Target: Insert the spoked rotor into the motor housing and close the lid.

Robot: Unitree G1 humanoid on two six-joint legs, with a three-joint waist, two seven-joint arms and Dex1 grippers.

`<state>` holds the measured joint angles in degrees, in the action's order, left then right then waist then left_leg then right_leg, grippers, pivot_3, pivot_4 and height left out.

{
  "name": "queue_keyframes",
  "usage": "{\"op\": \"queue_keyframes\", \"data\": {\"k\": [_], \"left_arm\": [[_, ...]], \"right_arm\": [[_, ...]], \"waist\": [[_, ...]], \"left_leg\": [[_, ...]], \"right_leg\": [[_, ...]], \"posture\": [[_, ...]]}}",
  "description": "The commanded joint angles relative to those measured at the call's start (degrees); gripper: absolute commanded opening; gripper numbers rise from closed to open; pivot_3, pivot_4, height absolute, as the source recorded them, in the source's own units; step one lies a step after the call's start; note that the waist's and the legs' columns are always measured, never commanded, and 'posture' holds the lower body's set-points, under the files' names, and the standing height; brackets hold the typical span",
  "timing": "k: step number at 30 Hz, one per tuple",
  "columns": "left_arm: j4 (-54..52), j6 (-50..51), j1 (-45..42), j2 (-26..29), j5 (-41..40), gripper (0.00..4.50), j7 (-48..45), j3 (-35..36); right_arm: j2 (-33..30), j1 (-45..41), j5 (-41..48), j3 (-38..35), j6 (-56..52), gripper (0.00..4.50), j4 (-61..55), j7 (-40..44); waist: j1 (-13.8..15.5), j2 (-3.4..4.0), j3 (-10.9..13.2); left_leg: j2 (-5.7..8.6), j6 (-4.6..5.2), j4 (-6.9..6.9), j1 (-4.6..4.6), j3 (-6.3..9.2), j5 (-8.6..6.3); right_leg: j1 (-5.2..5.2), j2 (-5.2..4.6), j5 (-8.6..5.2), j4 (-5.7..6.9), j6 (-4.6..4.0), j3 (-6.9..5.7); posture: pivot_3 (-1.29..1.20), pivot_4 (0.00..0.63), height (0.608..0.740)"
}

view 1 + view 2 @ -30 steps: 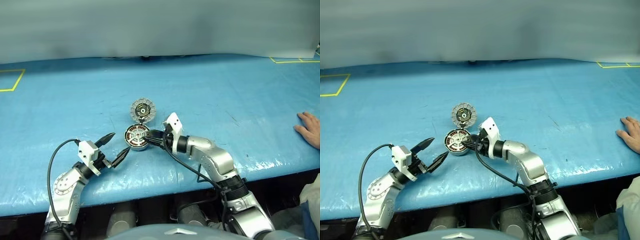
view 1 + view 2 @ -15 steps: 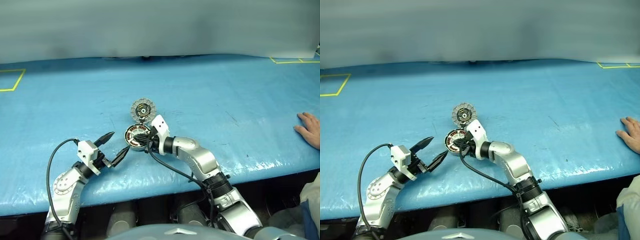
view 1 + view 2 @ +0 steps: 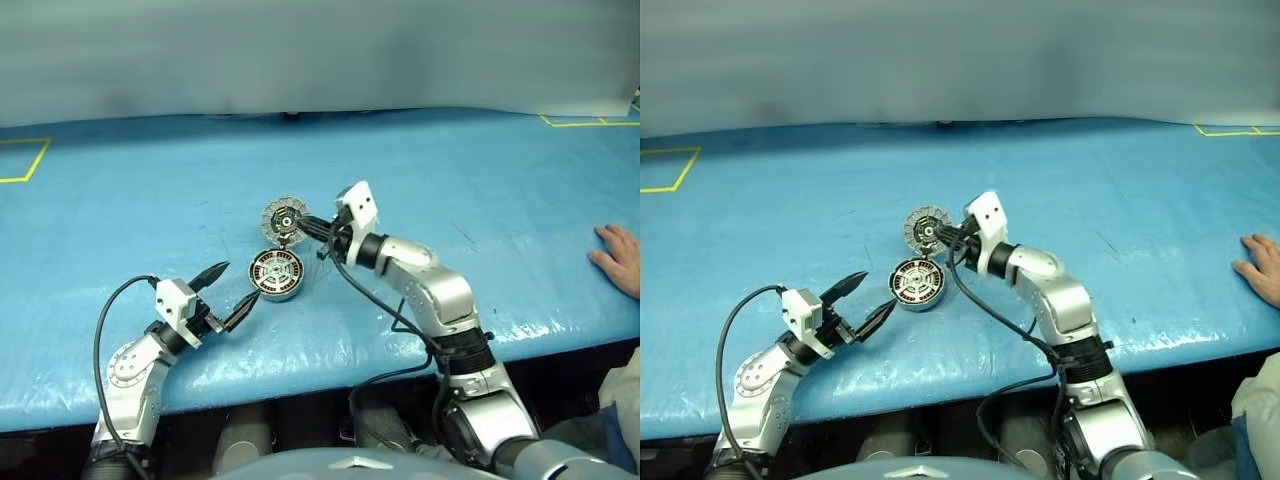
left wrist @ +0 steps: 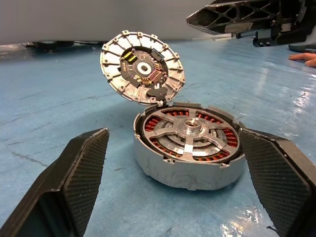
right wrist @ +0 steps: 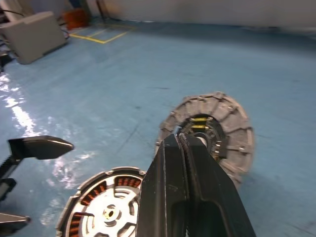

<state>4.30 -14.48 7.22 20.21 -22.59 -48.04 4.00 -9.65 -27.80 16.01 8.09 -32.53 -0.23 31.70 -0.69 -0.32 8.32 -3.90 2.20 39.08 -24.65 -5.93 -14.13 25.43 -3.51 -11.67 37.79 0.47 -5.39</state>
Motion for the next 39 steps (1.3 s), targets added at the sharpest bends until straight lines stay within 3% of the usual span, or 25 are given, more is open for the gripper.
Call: {"op": "queue_keyframes", "data": {"k": [1, 5, 13, 20, 27, 31, 35, 39], "left_arm": [[-0.2, -1.3, -0.5, -0.6, 0.1, 4.5, -0.1, 0.2], [0.1, -1.5, -0.5, -0.6, 0.0, 4.5, -0.3, 0.5], [0.4, -1.7, -0.8, -0.7, 0.2, 4.5, -0.3, 0.5], [0.0, -2.0, 0.2, -0.7, 0.3, 4.5, 0.1, 0.5], [0.1, -2.1, 0.6, -0.5, 0.2, 4.5, 0.3, 0.9], [0.5, -2.0, 0.6, -0.2, 0.0, 4.5, 0.2, 1.2], [0.5, -1.5, 0.5, 0.5, -0.8, 4.5, -0.4, 1.7], [0.0, -0.6, 0.9, 1.6, -1.8, 4.5, -1.4, 2.4]], "right_arm": [[-1.4, -3.3, -3.2, -3.3, 3.3, 0.04, 6.3, -4.6], [-1.0, -8.7, -3.2, -4.8, 7.5, 0.04, 17.7, -3.5], [4.3, -25.4, 2.1, -10.6, 14.2, 0.04, 48.6, 10.6], [8.0, -31.0, 1.2, -11.2, 14.1, 0.04, 59.4, 18.3], [7.6, -28.0, 0.5, -7.8, 10.4, 0.04, 53.9, 29.9], [5.5, -20.2, 0.2, -1.6, 5.9, 0.04, 38.9, 36.1], [3.8, -12.6, 0.0, 3.6, 2.5, 0.04, 26.4, 36.4], [3.0, -8.3, -0.8, 6.5, 1.3, 0.04, 21.3, 34.2]], "waist": [[0.0, 0.0, 0.0], [-0.5, 0.02, 0.0], [-1.0, 0.07, 0.0], [-1.0, 0.08, 0.1], [-0.9, 0.1, 0.1], [-0.8, 0.09, 0.1], [-0.7, 0.1, 0.1], [-0.9, 0.1, 0.1]], "left_leg": [[0.01, 0.0, 0.0, -0.01, -0.02, 0.0], [0.04, 0.01, -0.01, -0.01, -0.07, 0.0], [0.09, -0.02, -0.08, 0.04, -0.09, 0.03], [-0.03, -0.02, -0.12, 0.01, -0.09, 0.02], [-0.04, -0.02, -0.11, 0.01, -0.08, 0.02], [-0.05, -0.02, -0.11, 0.0, -0.07, 0.02], [-0.05, -0.02, -0.12, 0.0, -0.06, 0.01], [-0.08, -0.09, -0.08, 0.06, -0.06, 0.06]], "right_leg": [[0.0, 0.0, 0.0, 0.0, -0.01, 0.01], [0.03, 0.01, 0.03, 0.01, 0.05, 0.04], [0.01, 0.17, 0.05, 0.05, 0.02, 0.04], [0.01, 0.06, 0.21, 0.03, -0.21, 0.06], [0.01, 0.04, 0.22, 0.03, -0.19, 0.04], [0.01, 0.03, 0.22, 0.03, -0.2, 0.03], [0.02, 0.0, 0.21, 0.03, -0.19, 0.02], [0.02, 0.02, 0.05, 0.07, 0.03, -0.02]], "posture": [[0.0, 0.15, 0.74], [0.0, 0.15, 0.74], [0.0, 0.15, 0.74], [0.0, 0.15, 0.74], [0.0, 0.15, 0.74], [0.0, 0.15, 0.74], [0.0, 0.15, 0.74], [0.0, 0.15, 0.74]]}}
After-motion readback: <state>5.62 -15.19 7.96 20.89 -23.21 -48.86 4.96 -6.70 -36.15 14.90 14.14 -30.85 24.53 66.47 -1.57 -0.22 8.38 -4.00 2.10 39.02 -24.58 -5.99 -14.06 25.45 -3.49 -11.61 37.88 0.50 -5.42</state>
